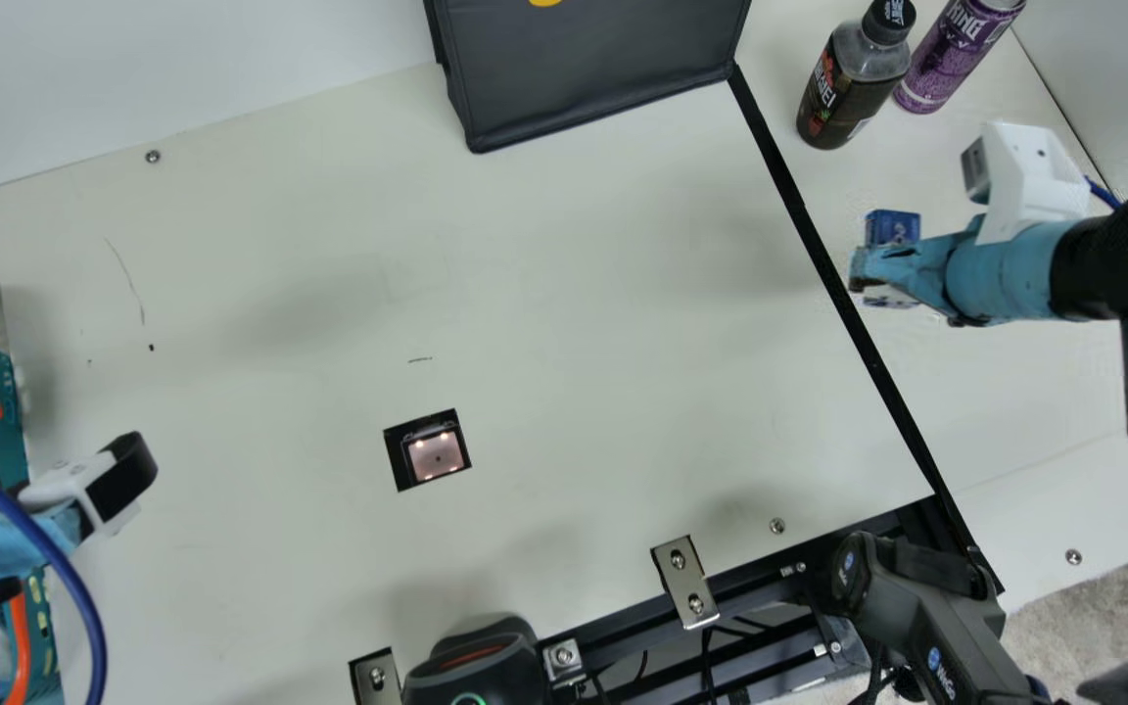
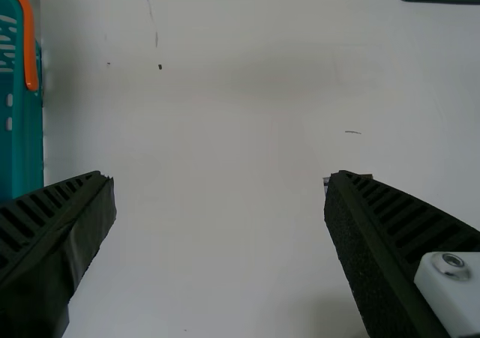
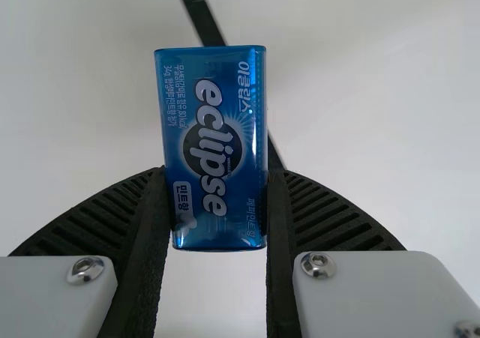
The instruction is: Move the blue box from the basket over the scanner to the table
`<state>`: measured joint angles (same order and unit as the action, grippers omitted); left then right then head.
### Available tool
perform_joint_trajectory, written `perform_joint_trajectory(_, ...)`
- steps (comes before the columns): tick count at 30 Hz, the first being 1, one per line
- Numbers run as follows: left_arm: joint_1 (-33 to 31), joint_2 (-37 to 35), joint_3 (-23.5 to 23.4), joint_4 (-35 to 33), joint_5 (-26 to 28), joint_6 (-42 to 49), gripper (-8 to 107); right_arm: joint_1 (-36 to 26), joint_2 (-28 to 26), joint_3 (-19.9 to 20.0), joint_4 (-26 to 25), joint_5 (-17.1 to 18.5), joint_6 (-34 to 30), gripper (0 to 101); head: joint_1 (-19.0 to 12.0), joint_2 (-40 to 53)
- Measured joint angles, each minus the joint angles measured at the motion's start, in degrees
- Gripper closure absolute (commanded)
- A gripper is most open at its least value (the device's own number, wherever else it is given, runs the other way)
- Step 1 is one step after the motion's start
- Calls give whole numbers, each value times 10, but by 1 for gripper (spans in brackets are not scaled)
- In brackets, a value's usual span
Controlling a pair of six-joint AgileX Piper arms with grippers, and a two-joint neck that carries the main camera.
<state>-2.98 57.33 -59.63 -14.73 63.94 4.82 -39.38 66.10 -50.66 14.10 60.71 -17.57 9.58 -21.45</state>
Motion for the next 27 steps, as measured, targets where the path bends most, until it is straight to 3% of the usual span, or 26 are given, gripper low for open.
perform_joint_trajectory(11, 0, 0, 0, 0, 0, 0, 9, -100, 64, -24, 5, -32, -116, 101, 1, 0)
perform_joint_trajectory(27, 0, 0, 0, 0, 0, 0, 9, -157, 184, -85, 21, -82, -299, 101, 1, 0)
